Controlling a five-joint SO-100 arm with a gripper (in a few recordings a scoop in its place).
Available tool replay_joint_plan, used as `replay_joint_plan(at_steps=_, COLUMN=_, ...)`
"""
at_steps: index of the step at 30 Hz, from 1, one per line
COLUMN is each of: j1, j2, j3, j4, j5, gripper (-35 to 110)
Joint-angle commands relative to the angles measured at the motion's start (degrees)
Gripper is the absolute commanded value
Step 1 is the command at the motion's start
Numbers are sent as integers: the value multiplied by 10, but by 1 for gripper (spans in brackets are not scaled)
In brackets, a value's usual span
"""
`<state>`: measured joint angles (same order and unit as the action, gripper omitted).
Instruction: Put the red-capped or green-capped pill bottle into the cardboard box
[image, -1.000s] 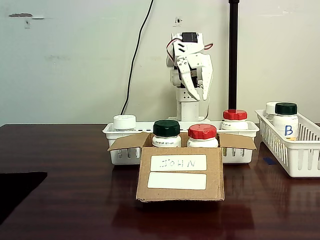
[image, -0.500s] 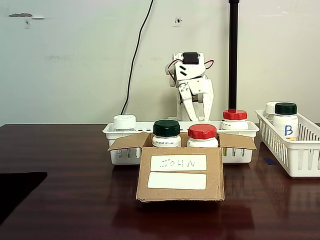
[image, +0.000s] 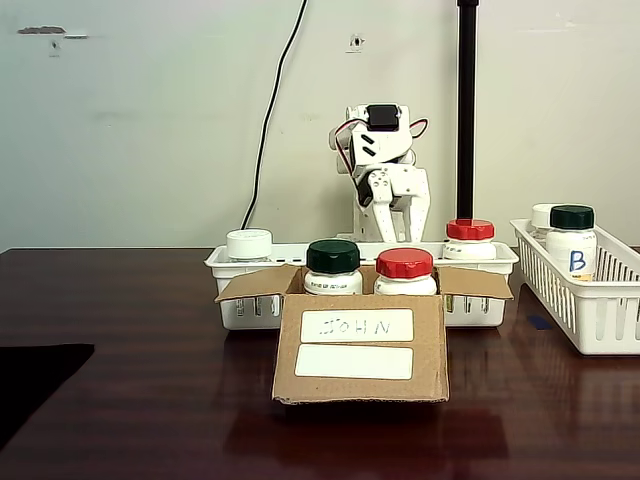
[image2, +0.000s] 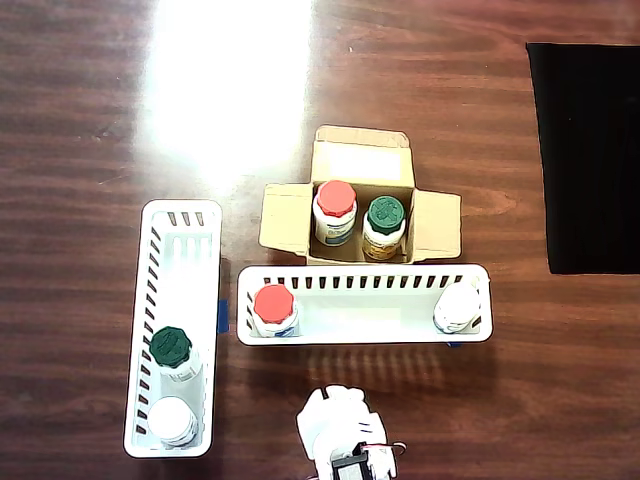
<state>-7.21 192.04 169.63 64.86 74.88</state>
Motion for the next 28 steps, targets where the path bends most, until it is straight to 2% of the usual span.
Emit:
replay_joint_plan(at_steps=1, j1=-28, j2=47, j3=0, j4=7, j5=-82, gripper=0)
replay_joint_plan(at_steps=10, j1=-28, j2=47, j3=0, j4=7, j5=-200, gripper=0)
replay_joint_plan(at_steps=28, j1=-28, j2=47, j3=0, j4=7, j5=-264, gripper=0)
